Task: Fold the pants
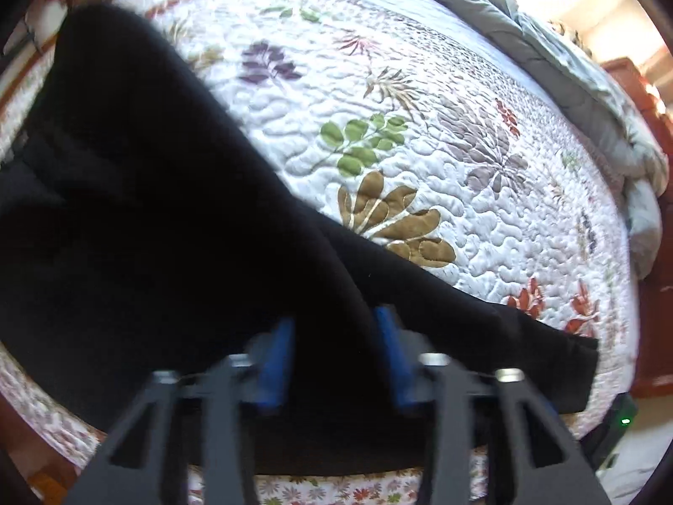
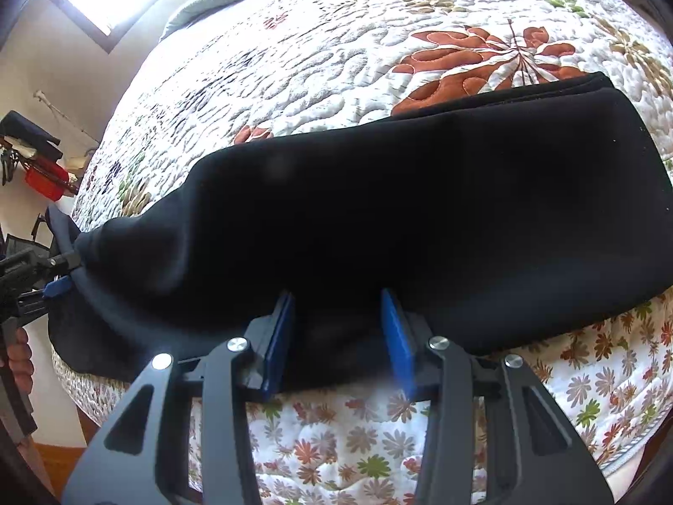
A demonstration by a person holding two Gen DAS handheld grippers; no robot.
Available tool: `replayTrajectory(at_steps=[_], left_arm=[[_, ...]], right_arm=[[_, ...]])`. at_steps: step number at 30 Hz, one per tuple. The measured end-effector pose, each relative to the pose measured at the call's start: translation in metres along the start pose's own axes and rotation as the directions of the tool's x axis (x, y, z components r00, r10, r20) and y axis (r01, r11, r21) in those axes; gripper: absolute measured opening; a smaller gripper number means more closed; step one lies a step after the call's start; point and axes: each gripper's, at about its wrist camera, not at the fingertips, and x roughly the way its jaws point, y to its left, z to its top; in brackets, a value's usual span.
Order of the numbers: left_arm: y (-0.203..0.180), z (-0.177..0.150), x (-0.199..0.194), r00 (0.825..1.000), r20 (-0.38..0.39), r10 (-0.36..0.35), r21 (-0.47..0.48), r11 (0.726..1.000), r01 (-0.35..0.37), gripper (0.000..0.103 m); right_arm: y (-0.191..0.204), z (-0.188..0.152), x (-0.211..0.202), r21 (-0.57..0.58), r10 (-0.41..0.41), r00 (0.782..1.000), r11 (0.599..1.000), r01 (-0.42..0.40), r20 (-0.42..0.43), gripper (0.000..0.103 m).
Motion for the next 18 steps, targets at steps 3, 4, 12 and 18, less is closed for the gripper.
replayTrajectory(at_steps=[3,4,12,18], left_arm=[[0.015,-0.013,-0.003,0.997,0.026,-0.068,-0.026,0.997,0.068,0.009],[0.019,-0.018,-0.007,0.996,0.047,-0.082,-0.031,0.996,0.083,0.009],[0.050,-0.106,-0.017,0.962,0.259,-0.083,-0.048,0.994,0.098,0.007],[0.056,-0.125,0.002,0.959,0.270,-0.084,-0.029,0.995,0.096,0.001]], right_arm=[[-0.002,0.000,-0.001,0.004,0.010,1.000,1.000,-0.010,-0.002,0.042],[-0.002,0.002,-0.001,0.006,0.014,1.000,1.000,-0.014,-0.003,0.042],[0.003,0.004,-0.003,-0.011,-0.008,1.000,1.000,0.008,-0.023,0.047],[0.064,0.010,-0.018,-0.128,0.005,1.000,0.992,-0.004,0.008,0.053]])
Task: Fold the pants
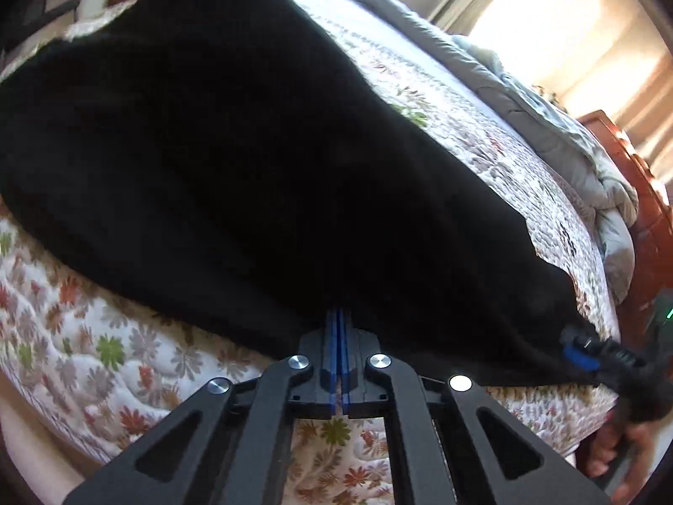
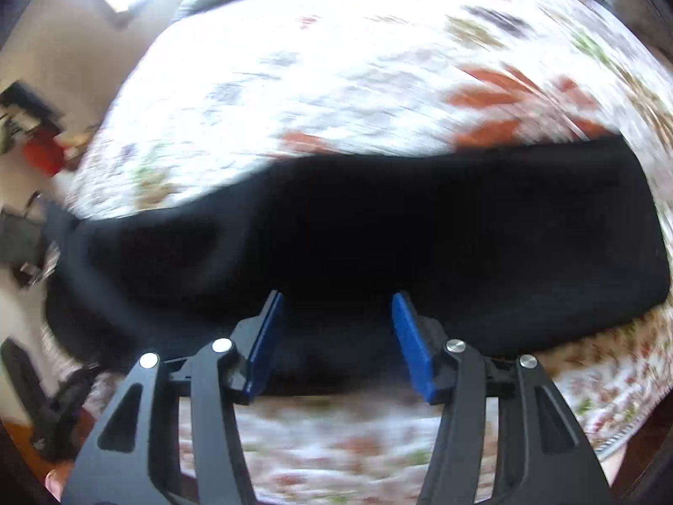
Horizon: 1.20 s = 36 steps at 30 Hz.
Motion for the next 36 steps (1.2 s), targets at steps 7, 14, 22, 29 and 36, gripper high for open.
replayTrajectory(at_steps=[7,14,22,29,36], left_arm=[[0.003,0.010,0.002,0.999,-0.024,-0.027,-0.025,0.999,0.027,0.001],[0.029,0.044,-0.018,0.998,-0.059,0.012,-0.052,0.999,-0.015,0.027],[0.050,0.111,-0.036,0.992,-0.034,0.120,-0.043,0.992,-0.121,0.076],[0.029,0.173,-0.043,0.983,-0.018,0.181,0.039,0.983,-0.180,0.094],[0.012,0.223,0.006,0.910,-0.101,0.402,0.095,0.914,-0.393,0.094]], right_arm=[[0.115,0.013,0.024,-0.227,0.257,0.960,0.934,-0.275,-0.109,0.055],[0.173,0.016,0.031,-0.399,0.303,0.937,0.848,-0.349,-0.175,0.078],[0.188,0.004,0.061,-0.475,0.199,0.951,0.831,-0.291,-0.235,0.003],[0.189,-0.025,0.070,-0.522,0.196,0.949,0.798,-0.302,-0.249,0.003],[0.182,-0.027,0.074,-0.480,0.231,0.939,0.812,-0.331,-0.256,0.003]])
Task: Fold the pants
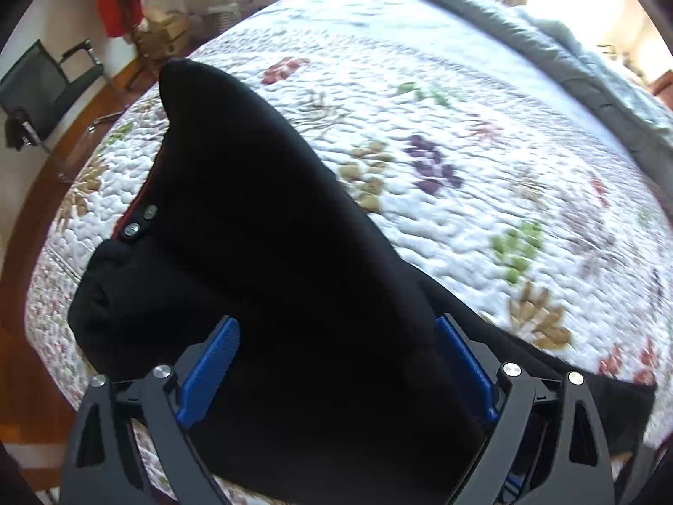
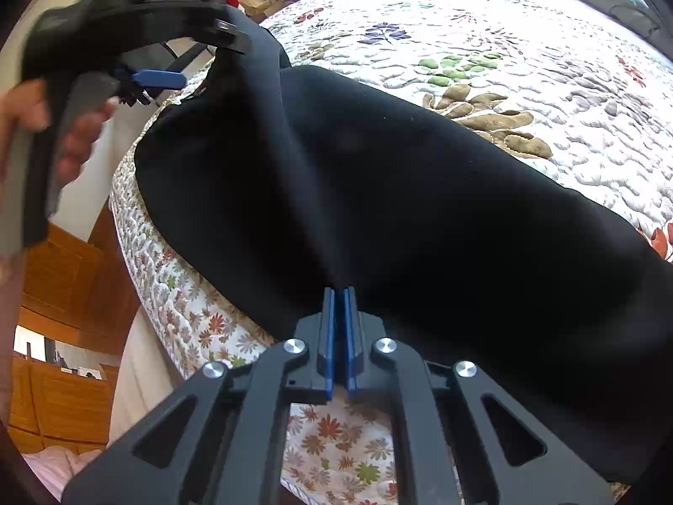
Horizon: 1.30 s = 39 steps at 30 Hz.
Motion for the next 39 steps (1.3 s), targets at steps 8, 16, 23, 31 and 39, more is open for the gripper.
replayTrajectory(at_steps=[8,16,23,31,39], left_arm=[[0.022,-0.007,0.025,0.985,-0.038,-0.170,-0.113,0.980,0.165,0.009],[0.045,-0.062,-0.021,0.955,0.202,-0.219,-0.098,0.965,0.242,0.006],[0.082,-0.166,-0.052,0.926,0.334,-0.179,-0.160,0.957,0.243,0.006],[0.107,-0.178,0.019,0.941,0.195,-0.276,-0.243,0.916,0.319,0.013],[0.109,-0.180,-0.004,0.951,0.171,-0.259,-0.239,0.925,0.295,0.019]], right_arm=[[-0.013,-0.011,0.003,0.059,0.036,0.999,0.998,-0.035,-0.016,0.000],[-0.012,-0.005,-0.039,0.072,0.132,0.987,0.988,-0.139,0.092,0.000],[-0.025,-0.001,-0.058,0.108,0.132,0.983,0.983,-0.146,0.128,0.002],[-0.039,-0.017,-0.009,0.180,0.053,0.998,0.983,-0.048,-0.022,0.002],[-0.055,-0.032,-0.041,0.204,0.040,0.999,0.978,-0.044,0.022,0.023]])
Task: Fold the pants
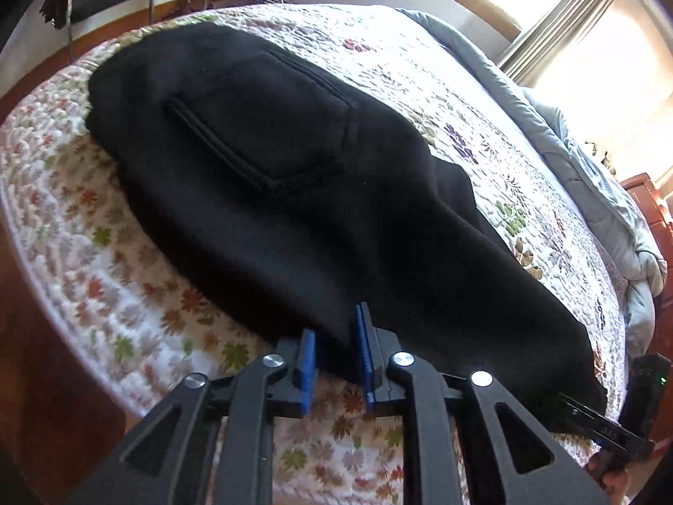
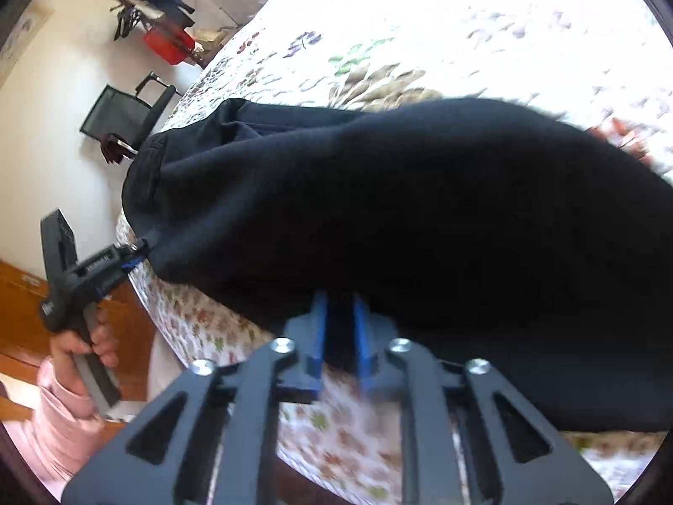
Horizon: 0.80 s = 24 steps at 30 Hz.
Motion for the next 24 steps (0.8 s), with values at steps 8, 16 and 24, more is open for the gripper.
replayTrajectory(at_steps=[8,16,24], left_arm=[[-0.048,-0.016,-0.026,0.997,0.023,-0.068,0.144,0.988,0.064,0.022],[-0.087,0.000,0.024,0.997,-0.067,-0.029,0.250,0.967,0.045,0.044],[-0.084,0.004,0.053,0.988,-0.151,-0.039,0.226,0.971,0.073,0.063]], right_arm=[[0.005,-0.029,-0.037,-0.128,-0.083,0.996,0.988,0.087,0.040,0.039],[0.027,-0.015,0.011,-0.254,-0.127,0.992,0.959,0.122,-0.006,0.042],[0.036,-0.007,0.036,-0.362,-0.216,0.976,0.909,0.208,0.018,0.057]])
